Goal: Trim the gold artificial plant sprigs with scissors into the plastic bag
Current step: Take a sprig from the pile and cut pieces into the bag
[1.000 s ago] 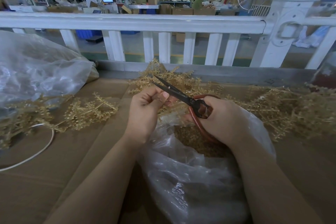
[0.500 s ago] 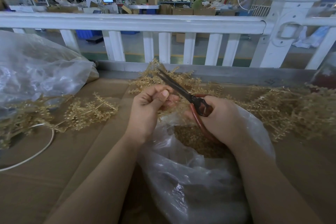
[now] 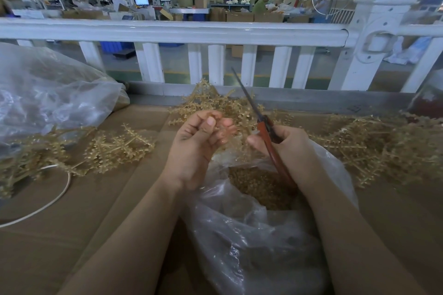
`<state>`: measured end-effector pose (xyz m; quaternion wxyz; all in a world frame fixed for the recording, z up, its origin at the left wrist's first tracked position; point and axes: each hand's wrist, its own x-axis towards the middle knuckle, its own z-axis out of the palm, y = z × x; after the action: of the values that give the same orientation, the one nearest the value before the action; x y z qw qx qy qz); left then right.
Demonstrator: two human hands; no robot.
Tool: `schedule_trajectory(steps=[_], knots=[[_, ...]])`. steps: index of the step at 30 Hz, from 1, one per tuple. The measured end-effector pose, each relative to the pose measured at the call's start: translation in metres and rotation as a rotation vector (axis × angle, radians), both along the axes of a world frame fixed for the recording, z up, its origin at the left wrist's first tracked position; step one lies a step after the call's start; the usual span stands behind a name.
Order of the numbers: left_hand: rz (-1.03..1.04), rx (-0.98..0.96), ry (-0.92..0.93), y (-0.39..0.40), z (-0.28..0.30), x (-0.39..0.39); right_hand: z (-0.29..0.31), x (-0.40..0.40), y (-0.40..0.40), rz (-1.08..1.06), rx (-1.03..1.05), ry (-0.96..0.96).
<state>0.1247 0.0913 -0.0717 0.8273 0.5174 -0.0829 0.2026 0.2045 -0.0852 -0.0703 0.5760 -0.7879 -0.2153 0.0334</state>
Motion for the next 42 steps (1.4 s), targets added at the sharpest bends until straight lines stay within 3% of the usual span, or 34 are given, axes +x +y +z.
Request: schedule_trajectory(steps=[5, 14, 37, 42], knots=[[-0.041, -0.006, 0.030, -0.002, 0.002, 0.000, 0.006, -0.008, -0.001, 0.057, 0.222, 0.021], [-0.012, 0.030, 0.120, 0.001, 0.002, -0.002, 0.007, -0.003, -0.010, 0.088, 0.433, 0.090], [-0.099, 0.149, 0.221, -0.003, 0.003, -0.003, 0.008, -0.005, -0.009, 0.106, 0.460, 0.093], [0.014, 0.007, 0.162, -0.006, 0.004, -0.001, 0.009, -0.006, -0.010, 0.071, 0.466, 0.080]])
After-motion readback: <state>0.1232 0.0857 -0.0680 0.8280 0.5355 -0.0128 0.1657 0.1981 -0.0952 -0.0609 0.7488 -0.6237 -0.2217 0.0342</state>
